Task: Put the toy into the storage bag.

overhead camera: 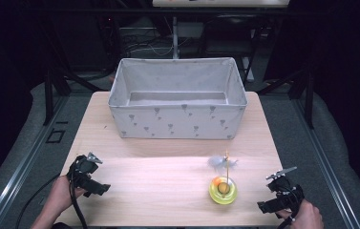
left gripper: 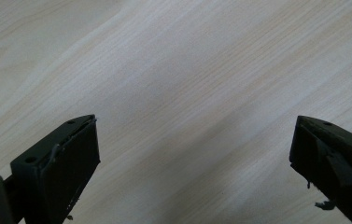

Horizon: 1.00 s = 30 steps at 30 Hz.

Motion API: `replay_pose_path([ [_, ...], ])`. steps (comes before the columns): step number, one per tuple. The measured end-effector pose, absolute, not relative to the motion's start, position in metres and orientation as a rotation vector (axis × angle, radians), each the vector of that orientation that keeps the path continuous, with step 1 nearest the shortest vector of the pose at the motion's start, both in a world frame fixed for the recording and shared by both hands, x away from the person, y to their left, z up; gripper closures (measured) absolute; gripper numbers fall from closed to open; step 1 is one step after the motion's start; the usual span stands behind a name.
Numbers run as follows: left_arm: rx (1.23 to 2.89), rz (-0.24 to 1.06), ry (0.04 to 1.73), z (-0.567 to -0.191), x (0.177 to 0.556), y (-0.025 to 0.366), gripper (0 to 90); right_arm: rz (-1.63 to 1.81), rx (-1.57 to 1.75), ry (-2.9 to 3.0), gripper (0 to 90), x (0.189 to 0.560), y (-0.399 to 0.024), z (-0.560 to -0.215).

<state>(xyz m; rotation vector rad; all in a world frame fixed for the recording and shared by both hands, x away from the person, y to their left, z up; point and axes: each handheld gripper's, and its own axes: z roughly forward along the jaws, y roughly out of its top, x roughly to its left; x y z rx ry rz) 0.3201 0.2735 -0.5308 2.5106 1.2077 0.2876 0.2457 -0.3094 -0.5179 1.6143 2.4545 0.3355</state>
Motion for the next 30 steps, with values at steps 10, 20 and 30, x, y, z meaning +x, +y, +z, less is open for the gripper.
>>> replay_pose_path([
  [10,2.512,0.283,1.210,-0.531,0.320,0.274,1.7,0.335,1.583,2.468,6.4,0.244,-0.303,-0.512],
  [20,2.520,0.280,1.204,-0.531,0.321,0.272,1.7,0.340,1.548,2.498,6.0,0.241,-0.294,-0.503],
  [30,2.518,0.286,1.211,-0.531,0.320,0.272,1.7,0.389,1.506,2.510,5.5,0.240,-0.284,-0.486],
])
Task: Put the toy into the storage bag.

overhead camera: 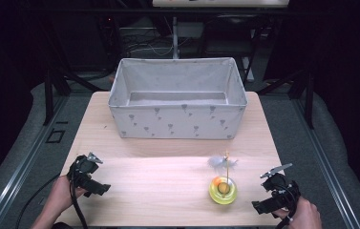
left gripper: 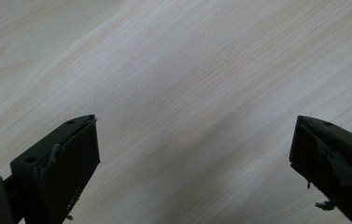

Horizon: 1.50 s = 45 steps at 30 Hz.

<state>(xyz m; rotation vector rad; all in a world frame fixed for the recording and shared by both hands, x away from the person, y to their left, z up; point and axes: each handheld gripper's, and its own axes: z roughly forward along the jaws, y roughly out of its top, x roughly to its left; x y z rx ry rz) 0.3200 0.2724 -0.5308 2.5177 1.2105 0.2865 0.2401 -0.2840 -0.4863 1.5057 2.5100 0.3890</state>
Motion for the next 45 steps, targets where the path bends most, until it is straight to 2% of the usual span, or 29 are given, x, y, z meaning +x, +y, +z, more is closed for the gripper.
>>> replay_pose_path([
  [10,2.520,0.283,1.207,-0.531,0.320,0.272,1.6,0.460,1.437,2.547,4.7,0.240,-0.263,-0.466],
  [13,2.517,0.281,1.208,-0.531,0.320,0.272,1.6,0.465,1.414,2.573,0.0,0.241,-0.257,-0.462],
  [17,2.520,0.280,1.209,-0.531,0.320,0.271,1.6,0.493,1.400,2.577,0.0,0.241,-0.252,-0.458],
  [42,2.534,0.265,1.194,-0.533,0.321,0.268,1.7,0.617,1.291,2.652,0.0,0.251,-0.215,-0.455],
  [43,2.536,0.264,1.196,-0.533,0.321,0.268,1.7,0.631,1.300,2.650,0.1,0.251,-0.213,-0.456],
  [44,2.537,0.262,1.197,-0.533,0.321,0.268,1.8,0.640,1.296,2.653,5.9,0.252,-0.210,-0.456],
  [45,2.537,0.262,1.194,-0.534,0.322,0.268,1.8,0.640,1.296,2.653,5.9,0.252,-0.210,-0.456],
])
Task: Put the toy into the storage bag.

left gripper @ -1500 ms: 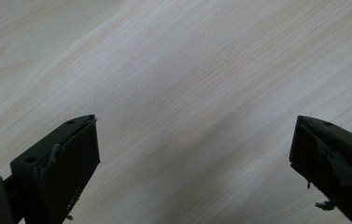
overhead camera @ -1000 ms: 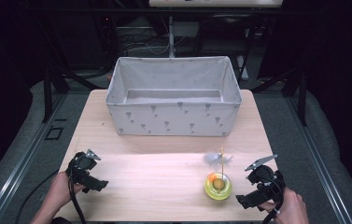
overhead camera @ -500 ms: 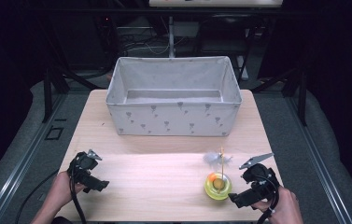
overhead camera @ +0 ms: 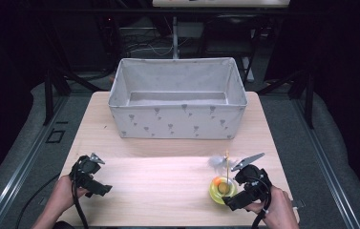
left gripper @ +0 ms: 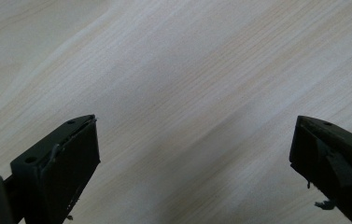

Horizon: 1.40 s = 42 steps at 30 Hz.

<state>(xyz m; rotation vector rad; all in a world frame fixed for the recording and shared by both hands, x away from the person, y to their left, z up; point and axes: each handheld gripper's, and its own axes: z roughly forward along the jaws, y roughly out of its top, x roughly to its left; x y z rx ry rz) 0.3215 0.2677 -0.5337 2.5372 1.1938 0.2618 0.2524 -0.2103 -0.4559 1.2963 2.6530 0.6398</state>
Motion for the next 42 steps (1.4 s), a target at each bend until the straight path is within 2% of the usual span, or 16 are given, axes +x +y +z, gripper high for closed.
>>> replay_pose_path([
  [3,2.537,0.262,1.195,-0.534,0.322,0.268,1.8,0.651,1.268,2.664,17.4,0.255,-0.207,-0.455],
  [12,2.543,0.260,1.195,-0.534,0.322,0.268,1.8,0.610,1.207,2.705,41.4,0.259,-0.196,-0.452],
  [13,2.542,0.262,1.195,-0.535,0.322,0.268,1.8,0.616,1.196,2.715,50.7,0.259,-0.194,-0.451],
  [14,2.542,0.261,1.194,-0.535,0.322,0.267,1.8,0.616,1.196,2.715,50.7,0.259,-0.194,-0.451],
  [15,2.541,0.264,1.195,-0.535,0.322,0.267,1.8,0.607,1.181,2.719,55.2,0.259,-0.193,-0.451],
  [19,2.549,0.258,1.192,-0.535,0.322,0.267,1.8,0.596,1.179,2.738,60.0,0.259,-0.191,-0.453],
  [22,2.548,0.258,1.193,-0.535,0.322,0.267,1.8,0.581,1.158,2.746,66.7,0.259,-0.190,-0.454],
  [29,2.553,0.255,1.191,-0.535,0.322,0.267,2.0,0.564,1.131,2.748,70.3,0.259,-0.188,-0.454],
  [30,2.553,0.255,1.192,-0.536,0.322,0.267,2.0,0.574,1.128,2.751,74.3,0.259,-0.187,-0.454],
  [31,2.555,0.255,1.193,-0.535,0.322,0.267,2.0,0.574,1.128,2.751,74.3,0.259,-0.187,-0.454],
  [32,2.556,0.255,1.191,-0.536,0.322,0.267,2.3,0.567,1.119,2.748,80.6,0.258,-0.187,-0.453],
  [33,2.556,0.255,1.191,-0.536,0.322,0.267,2.3,0.567,1.119,2.748,80.6,0.258,-0.187,-0.453],
  [34,2.557,0.254,1.191,-0.536,0.322,0.267,2.3,0.569,1.118,2.747,86.1,0.258,-0.186,-0.454],
  [42,2.559,0.254,1.193,-0.536,0.321,0.267,2.3,0.520,1.098,2.763,87.5,0.260,-0.184,-0.452],
])
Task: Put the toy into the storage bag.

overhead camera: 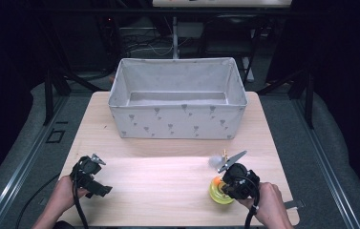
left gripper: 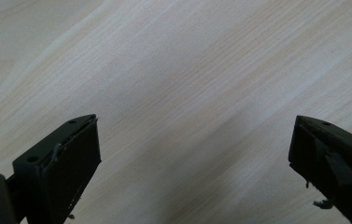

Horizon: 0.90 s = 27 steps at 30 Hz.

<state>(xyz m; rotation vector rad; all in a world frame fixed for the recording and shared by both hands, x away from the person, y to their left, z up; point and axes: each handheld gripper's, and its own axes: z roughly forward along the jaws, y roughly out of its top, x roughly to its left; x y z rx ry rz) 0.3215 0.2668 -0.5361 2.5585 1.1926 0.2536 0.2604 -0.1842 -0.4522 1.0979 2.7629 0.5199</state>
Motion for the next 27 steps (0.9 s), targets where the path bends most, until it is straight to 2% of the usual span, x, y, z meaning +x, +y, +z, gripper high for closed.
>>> replay_pose_path([
  [27,2.560,0.251,1.196,-0.536,0.322,0.267,2.6,0.415,1.032,2.805,88.0,0.274,-0.176,-0.432],
])
